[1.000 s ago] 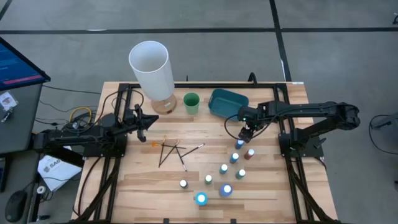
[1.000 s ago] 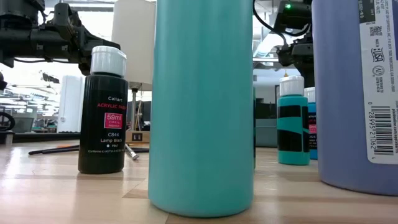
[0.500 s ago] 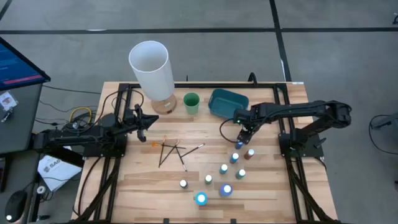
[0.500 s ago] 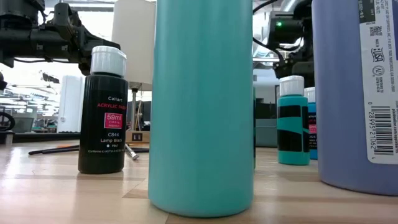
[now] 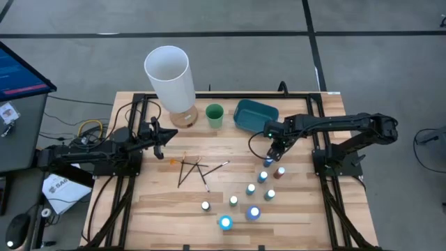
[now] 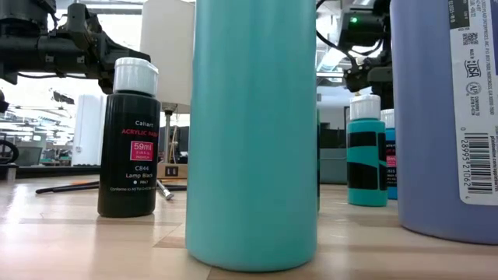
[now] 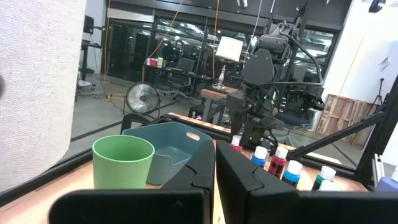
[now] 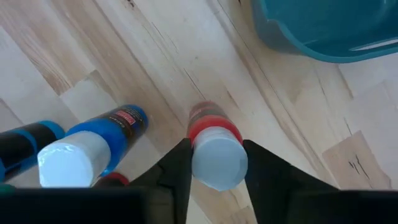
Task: Pick & Place Paint Supplies
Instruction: Put the top red paint bottle into the blue bin
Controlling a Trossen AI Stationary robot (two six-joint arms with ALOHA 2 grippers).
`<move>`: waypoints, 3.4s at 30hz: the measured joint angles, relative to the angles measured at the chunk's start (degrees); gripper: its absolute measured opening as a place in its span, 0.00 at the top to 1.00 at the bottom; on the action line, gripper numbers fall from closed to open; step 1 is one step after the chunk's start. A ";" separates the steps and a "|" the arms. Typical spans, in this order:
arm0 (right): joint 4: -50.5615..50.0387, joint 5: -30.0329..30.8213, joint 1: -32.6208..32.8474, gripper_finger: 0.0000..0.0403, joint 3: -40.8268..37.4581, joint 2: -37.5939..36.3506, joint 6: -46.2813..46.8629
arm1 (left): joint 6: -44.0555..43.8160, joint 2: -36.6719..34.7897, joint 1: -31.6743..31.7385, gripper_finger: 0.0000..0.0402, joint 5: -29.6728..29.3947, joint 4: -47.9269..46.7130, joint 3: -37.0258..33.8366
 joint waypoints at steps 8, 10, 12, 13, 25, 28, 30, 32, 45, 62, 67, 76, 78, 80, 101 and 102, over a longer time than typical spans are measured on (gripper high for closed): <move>0.00 0.01 -0.02 0.73 0.04 -0.12 -0.70 | -0.02 0.00 0.00 0.99 -0.04 0.12 0.00; -0.45 0.01 -0.23 0.73 0.48 -0.19 0.17 | -0.01 0.00 0.00 0.99 -0.04 0.15 0.00; -0.68 0.17 -0.52 0.73 2.20 -0.19 1.37 | 0.00 0.00 0.00 0.99 -0.07 0.15 0.00; -0.69 0.21 -0.80 0.73 3.32 -0.21 1.45 | 0.00 0.00 0.00 0.99 -0.10 0.15 0.00; -12.57 7.64 -3.99 0.73 20.28 -0.27 -2.02 | -0.02 0.00 0.00 0.99 -0.25 0.30 0.00; -12.58 7.88 -5.36 0.73 24.00 -0.27 -4.27 | -0.02 0.00 0.00 0.99 -0.24 0.30 0.00; -12.22 7.87 -6.63 0.72 25.91 -0.29 -6.19 | -0.02 0.00 0.00 0.99 -0.24 0.30 0.00; -11.66 7.86 -8.37 0.72 27.23 -0.18 -8.06 | -0.01 0.00 0.00 0.99 -0.22 0.31 0.00; -1.65 0.22 -21.99 0.72 27.67 3.09 -15.09 | 0.30 -0.01 0.00 0.99 0.00 0.30 0.00; 4.33 -1.72 -22.51 0.72 35.24 25.16 -21.36 | 0.37 0.00 0.00 0.99 -0.08 0.50 0.00; 2.13 -1.77 -22.64 0.72 39.43 29.90 -22.20 | 0.37 0.00 0.00 0.99 -0.28 0.78 0.00; 1.44 -2.57 -23.61 0.72 41.26 33.92 -23.24 | 0.37 -0.02 0.00 0.99 -0.26 1.31 0.00; 1.31 -3.12 -24.02 0.72 41.15 34.13 -23.24 | 0.37 0.00 0.00 0.99 -0.23 1.30 0.00; 1.81 -3.07 -24.16 0.72 41.15 34.13 -23.24 | 0.37 0.00 0.00 0.99 -0.22 1.39 0.00; 3.71 -4.55 -24.72 0.72 39.75 34.09 -23.05 | 0.37 0.00 0.00 0.99 0.02 1.78 0.00; 3.85 -4.56 -24.81 0.72 39.49 34.09 -23.05 | 0.37 0.00 0.00 0.99 0.00 1.87 0.00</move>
